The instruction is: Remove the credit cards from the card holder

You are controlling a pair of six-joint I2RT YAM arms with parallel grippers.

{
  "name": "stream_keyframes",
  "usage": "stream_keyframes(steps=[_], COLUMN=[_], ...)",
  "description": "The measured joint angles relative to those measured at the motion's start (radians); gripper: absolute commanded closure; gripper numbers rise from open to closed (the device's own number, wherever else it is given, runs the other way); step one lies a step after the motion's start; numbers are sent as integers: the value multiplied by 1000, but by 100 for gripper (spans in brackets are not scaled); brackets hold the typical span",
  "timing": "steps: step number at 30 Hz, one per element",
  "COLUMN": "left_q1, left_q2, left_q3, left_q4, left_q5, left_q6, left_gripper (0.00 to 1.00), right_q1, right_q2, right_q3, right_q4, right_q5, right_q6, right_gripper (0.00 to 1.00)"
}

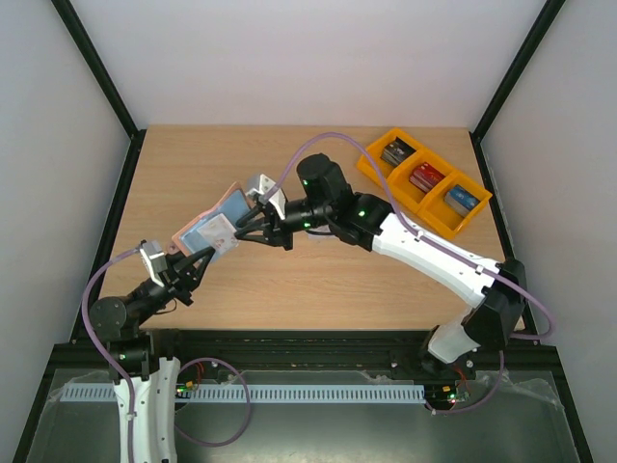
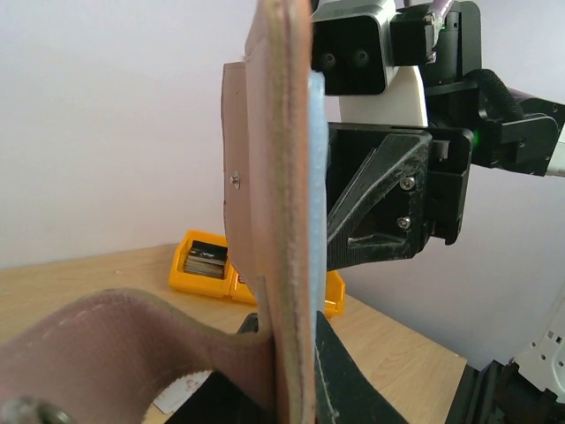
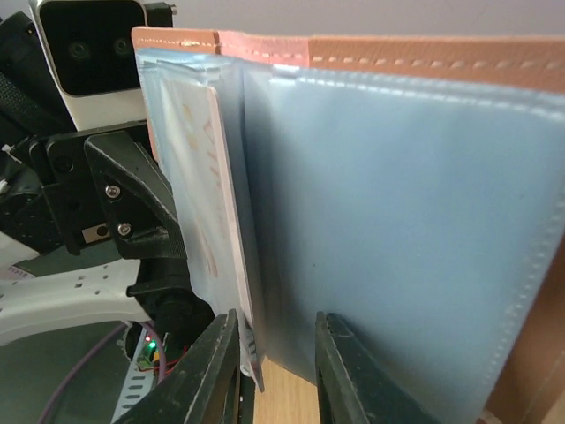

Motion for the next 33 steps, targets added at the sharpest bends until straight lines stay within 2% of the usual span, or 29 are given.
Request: stream_keyframes(steps=[5,6,19,31,33], left_q1=[4,4,3,3,3], left_q2=[0,0,0,0,0], left_q3=[0,0,0,0,0], left_q4=[1,1,-5,-6,-8], left_q5=[5,6,7,11,12], left_q6=[1,1,0,6,8], left_gripper=[98,98,98,98,92], right_q1=[0,0,-35,-53,-53], right_q2=[19,21,5,3,3], right_q3=[4,5,-29,-38,-38], right_q4=[4,4,28,38,37], right_q5=[-34,-45,-151,-169,-169], right_q6=[6,9,-7,-8,-11], right_gripper=[97,98,98,98,98])
